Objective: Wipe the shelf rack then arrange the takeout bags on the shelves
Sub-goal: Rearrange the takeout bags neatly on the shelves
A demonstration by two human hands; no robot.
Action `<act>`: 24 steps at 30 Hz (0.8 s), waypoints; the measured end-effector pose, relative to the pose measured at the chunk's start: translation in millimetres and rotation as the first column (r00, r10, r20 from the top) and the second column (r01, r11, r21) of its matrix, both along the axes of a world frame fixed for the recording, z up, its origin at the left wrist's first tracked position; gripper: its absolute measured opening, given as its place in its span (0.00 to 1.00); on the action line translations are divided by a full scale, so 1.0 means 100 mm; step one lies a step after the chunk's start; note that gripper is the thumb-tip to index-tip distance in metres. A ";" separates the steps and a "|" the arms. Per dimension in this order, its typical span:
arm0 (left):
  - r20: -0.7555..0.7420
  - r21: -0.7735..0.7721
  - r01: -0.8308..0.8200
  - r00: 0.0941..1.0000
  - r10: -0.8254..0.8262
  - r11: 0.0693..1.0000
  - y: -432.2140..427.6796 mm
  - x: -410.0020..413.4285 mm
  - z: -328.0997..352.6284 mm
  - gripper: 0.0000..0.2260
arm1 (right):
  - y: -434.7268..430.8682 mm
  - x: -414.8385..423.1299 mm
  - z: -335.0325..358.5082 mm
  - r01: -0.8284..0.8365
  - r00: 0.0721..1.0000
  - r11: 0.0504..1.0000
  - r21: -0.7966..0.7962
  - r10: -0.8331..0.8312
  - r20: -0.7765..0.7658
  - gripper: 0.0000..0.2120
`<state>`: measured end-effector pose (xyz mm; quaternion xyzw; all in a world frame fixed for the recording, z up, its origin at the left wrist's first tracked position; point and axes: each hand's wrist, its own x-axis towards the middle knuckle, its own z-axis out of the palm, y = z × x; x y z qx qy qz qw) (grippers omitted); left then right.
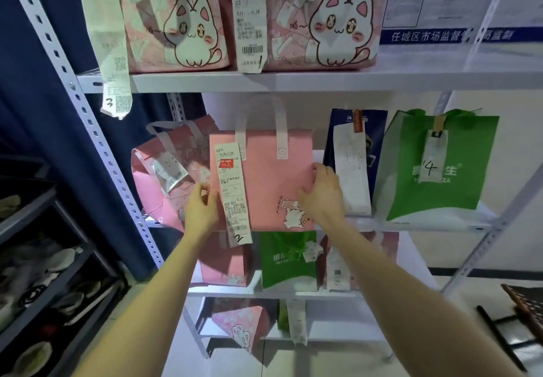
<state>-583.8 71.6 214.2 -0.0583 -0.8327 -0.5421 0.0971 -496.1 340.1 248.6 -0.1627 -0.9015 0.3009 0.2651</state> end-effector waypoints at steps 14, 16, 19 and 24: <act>-0.127 0.126 0.149 0.983 -0.133 0.981 0.16 1.38 0.17 0.06 | 0.23 1.40 -0.08 -0.145 0.988 0.959 -0.243 0.129 -0.079 0.43; -0.132 0.160 0.241 0.966 -0.221 0.957 0.38 1.69 0.22 0.15 | 0.45 1.75 -0.02 -0.119 0.991 0.961 -0.249 0.100 -0.088 0.44; -0.131 0.153 0.317 0.945 -0.299 0.936 0.76 2.12 0.32 0.23 | 0.82 2.28 0.13 -0.078 0.993 0.971 -0.225 0.056 -0.104 0.45; -0.271 0.060 0.414 0.883 -0.384 0.908 1.45 2.53 0.92 0.26 | 1.43 2.91 0.69 -0.027 0.969 0.977 -0.211 -0.027 -0.246 0.45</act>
